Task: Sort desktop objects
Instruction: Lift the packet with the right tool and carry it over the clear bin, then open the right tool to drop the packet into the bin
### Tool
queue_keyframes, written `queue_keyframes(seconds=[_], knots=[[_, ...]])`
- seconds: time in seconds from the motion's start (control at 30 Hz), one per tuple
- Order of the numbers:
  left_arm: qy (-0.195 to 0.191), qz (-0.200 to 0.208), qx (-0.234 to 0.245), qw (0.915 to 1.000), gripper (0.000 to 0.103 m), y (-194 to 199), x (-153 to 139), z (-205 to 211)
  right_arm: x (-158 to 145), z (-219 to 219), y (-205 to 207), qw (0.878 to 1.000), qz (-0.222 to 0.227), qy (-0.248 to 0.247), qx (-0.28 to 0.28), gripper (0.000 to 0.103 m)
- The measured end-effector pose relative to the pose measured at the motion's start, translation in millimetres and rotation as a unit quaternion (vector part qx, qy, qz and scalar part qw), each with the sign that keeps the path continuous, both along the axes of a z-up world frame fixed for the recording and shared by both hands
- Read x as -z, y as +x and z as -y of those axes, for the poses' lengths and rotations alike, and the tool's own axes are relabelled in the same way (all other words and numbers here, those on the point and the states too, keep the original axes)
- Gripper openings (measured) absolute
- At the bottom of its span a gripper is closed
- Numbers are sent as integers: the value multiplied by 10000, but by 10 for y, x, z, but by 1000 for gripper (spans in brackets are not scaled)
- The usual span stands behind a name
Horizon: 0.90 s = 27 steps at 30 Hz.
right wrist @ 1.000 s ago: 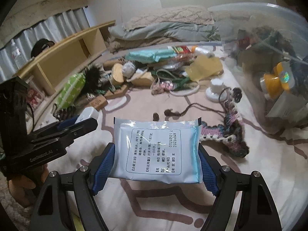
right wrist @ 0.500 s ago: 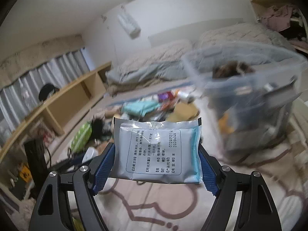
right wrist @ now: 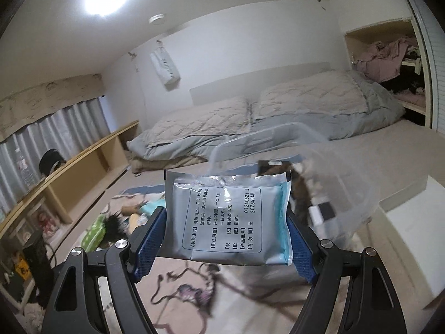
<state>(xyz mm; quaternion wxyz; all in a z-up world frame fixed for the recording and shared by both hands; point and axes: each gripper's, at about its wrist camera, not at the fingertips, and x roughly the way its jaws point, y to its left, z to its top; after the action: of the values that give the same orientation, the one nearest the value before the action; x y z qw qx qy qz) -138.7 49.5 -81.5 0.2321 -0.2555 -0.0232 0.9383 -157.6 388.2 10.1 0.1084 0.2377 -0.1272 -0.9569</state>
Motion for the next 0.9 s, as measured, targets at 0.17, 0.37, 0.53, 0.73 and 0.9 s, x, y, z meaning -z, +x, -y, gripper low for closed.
queue_keyframes(seconds=[0.17,0.37,0.53,0.73,0.9], knots=[[157,-40,201,9997,57,-70,-125,-197,65,-173,-340,9990,430,6,104,81],[277,-42,393,9988,57,-149,-223,-440,199,-289,-699,9961,868,49,163,81],[267,-98,520,9982,57,-188,-292,-640,271,-264,-960,9933,1130,196,153,81],[318,-119,614,9975,57,-309,-396,-820,360,-173,-1172,9894,1404,313,202,81],[444,-118,685,9966,57,-432,-515,-961,472,-289,-1212,9865,1591,87,383,94]])
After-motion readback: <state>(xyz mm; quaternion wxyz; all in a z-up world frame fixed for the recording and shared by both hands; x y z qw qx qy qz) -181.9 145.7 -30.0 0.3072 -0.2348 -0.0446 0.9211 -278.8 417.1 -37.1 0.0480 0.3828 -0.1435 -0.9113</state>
